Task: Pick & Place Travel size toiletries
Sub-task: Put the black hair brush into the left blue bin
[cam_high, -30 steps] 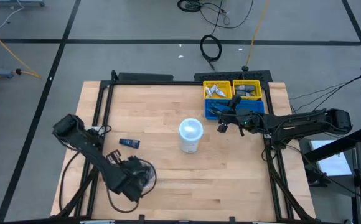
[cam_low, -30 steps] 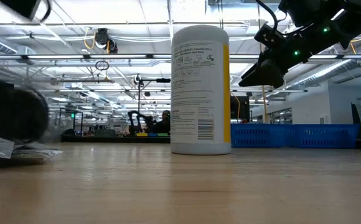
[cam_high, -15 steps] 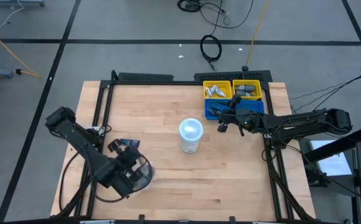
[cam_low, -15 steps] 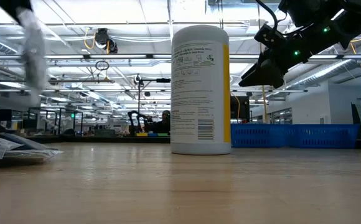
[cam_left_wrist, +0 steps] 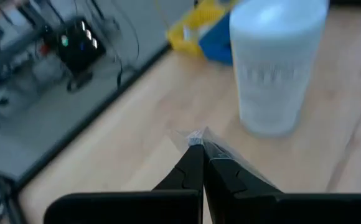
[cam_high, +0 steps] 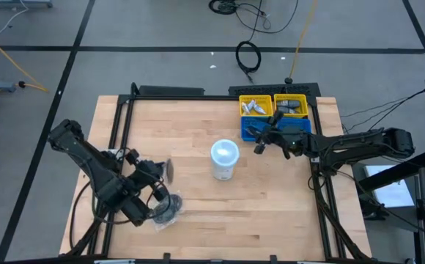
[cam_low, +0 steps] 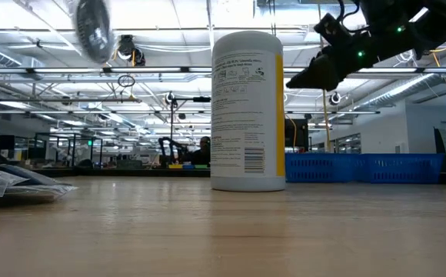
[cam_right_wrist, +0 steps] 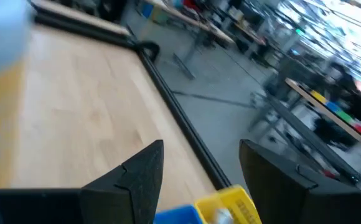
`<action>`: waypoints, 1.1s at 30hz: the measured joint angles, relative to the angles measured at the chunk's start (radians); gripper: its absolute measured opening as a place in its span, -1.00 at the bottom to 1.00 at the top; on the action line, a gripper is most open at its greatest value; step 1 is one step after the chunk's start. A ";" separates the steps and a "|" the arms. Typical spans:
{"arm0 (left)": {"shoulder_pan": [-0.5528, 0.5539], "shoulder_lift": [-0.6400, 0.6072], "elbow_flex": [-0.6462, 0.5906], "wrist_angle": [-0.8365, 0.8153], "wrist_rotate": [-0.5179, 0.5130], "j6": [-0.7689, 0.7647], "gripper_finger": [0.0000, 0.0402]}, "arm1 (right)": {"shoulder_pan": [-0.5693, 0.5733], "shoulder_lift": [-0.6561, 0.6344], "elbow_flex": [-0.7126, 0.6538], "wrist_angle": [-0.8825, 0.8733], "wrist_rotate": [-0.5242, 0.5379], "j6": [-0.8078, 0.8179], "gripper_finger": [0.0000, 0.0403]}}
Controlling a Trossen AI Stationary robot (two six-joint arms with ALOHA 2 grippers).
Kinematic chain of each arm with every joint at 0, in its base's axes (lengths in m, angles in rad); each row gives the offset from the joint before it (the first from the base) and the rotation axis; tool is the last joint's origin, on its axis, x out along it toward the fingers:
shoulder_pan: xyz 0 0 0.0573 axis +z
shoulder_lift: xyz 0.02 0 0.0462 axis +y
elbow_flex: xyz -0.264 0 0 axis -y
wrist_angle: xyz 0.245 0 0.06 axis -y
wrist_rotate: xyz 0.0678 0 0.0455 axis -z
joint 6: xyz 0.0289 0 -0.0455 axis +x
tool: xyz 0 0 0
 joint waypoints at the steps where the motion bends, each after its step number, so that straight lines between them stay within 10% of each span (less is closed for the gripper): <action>1: 0.005 -0.009 0.000 0.017 -0.029 0.019 -1.00 | 0.000 0.000 0.000 0.014 -0.019 0.000 0.00; 16: 0.078 -0.085 0.000 0.608 -0.414 0.756 -1.00 | 0.136 0.000 0.000 0.305 -0.178 0.031 0.00; 24: 0.180 -0.085 0.000 0.945 -0.273 1.184 -1.00 | 0.151 0.000 0.000 0.393 -0.411 0.216 0.00; 33: 0.280 -0.084 0.000 1.343 0.108 1.599 -1.00 | 0.148 0.012 0.000 0.415 -0.491 0.323 0.00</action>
